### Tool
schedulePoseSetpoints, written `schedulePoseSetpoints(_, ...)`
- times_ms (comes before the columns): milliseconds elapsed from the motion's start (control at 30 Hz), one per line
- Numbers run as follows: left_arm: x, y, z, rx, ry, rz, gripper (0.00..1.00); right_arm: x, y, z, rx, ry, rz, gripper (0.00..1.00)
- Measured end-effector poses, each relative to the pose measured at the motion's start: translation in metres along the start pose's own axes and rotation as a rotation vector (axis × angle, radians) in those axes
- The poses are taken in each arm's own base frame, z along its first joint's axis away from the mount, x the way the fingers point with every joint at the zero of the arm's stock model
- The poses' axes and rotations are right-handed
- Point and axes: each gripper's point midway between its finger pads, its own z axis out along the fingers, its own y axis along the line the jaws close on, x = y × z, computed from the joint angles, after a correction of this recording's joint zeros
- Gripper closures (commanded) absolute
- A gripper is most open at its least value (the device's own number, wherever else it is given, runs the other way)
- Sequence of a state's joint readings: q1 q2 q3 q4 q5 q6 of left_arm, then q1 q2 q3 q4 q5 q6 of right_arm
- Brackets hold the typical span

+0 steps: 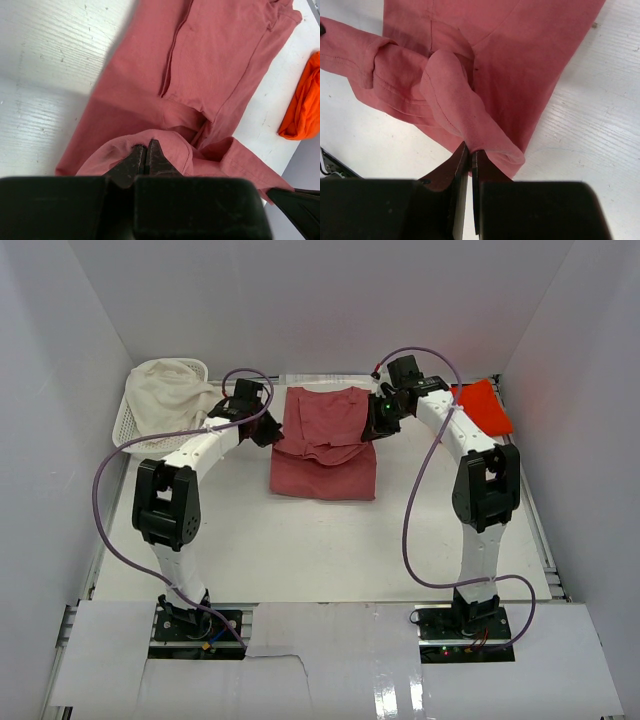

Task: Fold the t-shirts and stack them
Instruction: Fold the folded rectangular tshirt in 1/3 of the way

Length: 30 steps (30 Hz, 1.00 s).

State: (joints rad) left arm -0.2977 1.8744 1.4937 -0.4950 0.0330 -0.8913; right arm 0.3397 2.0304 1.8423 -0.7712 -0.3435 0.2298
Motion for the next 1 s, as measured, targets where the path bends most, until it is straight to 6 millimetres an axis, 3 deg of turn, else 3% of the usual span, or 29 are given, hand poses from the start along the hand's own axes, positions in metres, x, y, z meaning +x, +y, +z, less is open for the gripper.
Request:
schedulePoseSetpoints(400,-0.001,0.001,0.025,-0.020,0.014,-0.010,1.00,-0.007,-0.009,0.013,-0.001,0.014,0.015,0.92)
schedulePoseSetpoints(833,-0.022,-0.023,0.024,0.030,-0.028,-0.009,1.00,-0.020,-0.012,0.015,-0.015,-0.006,0.016,0.92)
schedulePoseSetpoints(1000,-0.017,-0.011,0.041,-0.001,-0.007,-0.013,1.00,-0.021,-0.016,0.021,-0.018,0.002,0.022,0.92)
